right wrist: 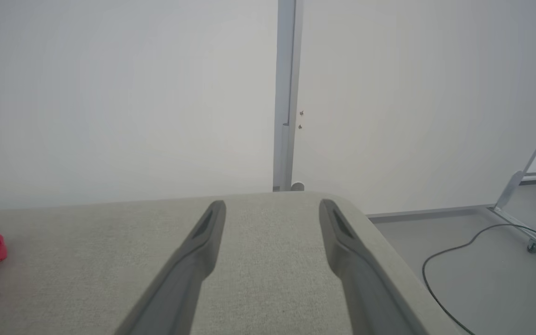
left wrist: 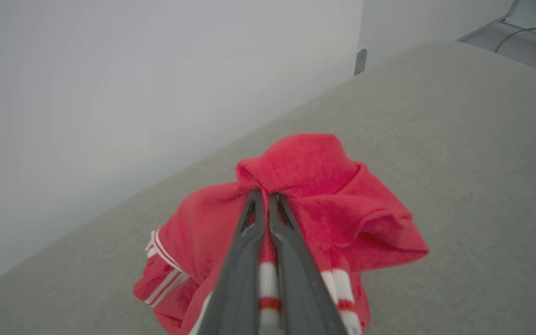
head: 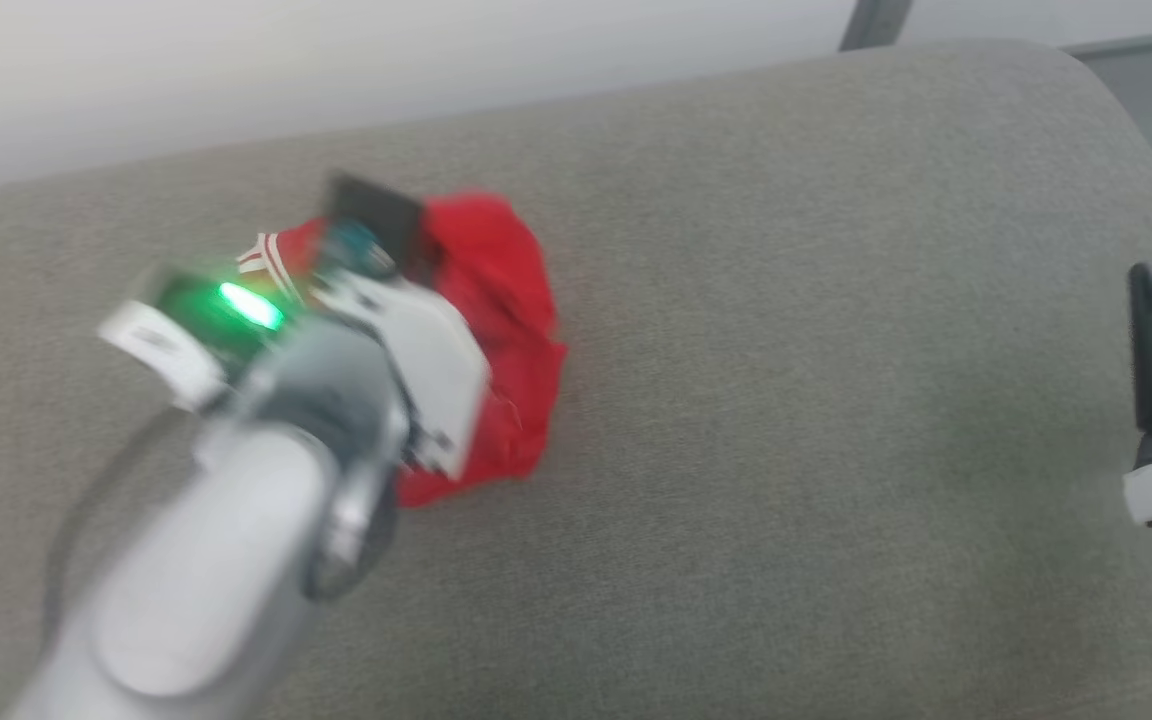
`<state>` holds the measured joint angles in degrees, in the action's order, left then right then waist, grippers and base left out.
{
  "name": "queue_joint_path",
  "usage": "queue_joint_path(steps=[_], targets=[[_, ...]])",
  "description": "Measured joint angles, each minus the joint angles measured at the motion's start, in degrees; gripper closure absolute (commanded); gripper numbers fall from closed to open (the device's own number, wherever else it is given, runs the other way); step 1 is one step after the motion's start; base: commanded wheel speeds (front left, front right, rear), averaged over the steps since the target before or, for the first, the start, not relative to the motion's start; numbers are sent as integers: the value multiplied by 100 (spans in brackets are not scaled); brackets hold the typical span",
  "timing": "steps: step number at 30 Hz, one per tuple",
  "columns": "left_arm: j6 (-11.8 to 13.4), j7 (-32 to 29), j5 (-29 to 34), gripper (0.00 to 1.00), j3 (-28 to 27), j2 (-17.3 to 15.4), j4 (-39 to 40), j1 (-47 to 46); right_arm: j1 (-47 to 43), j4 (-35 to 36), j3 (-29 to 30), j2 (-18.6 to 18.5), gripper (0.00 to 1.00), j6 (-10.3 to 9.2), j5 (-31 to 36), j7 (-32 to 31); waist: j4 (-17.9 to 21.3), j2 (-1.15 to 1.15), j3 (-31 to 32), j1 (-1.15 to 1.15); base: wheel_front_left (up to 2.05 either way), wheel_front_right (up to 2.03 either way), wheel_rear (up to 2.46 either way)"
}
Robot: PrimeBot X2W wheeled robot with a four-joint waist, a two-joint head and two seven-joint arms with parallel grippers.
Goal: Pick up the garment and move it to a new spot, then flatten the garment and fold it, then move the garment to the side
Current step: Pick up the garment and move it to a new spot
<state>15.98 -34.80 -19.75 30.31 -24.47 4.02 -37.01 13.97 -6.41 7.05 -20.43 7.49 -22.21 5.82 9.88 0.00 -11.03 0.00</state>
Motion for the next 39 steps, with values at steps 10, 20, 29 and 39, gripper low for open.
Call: queue_joint_path(steps=[10, 20, 29, 39], targets=[[30, 169, -116, 100, 680, 727, -1207, 591, 45, -493, -270, 70, 0, 0, -69, 268, 267, 0, -94, 0, 0, 0, 0], [-387, 782, -323, 64, 928, 1181, -2693, 656, 160, -817, -532, 36, 0, 0, -99, 383, 253, 0, 58, 0, 0, 0, 0], [-582, 1276, -578, 0, 731, 1224, -2775, 620, 70, -822, -571, -10, 0, 0, -8, 338, -18, 0, 434, 0, 0, 0, 0], [-231, 2217, -768, 0, -10, 524, -1659, 1188, -215, -635, -510, 104, 0, 0, 189, 204, -529, 0, 982, 0, 0, 0, 0]])
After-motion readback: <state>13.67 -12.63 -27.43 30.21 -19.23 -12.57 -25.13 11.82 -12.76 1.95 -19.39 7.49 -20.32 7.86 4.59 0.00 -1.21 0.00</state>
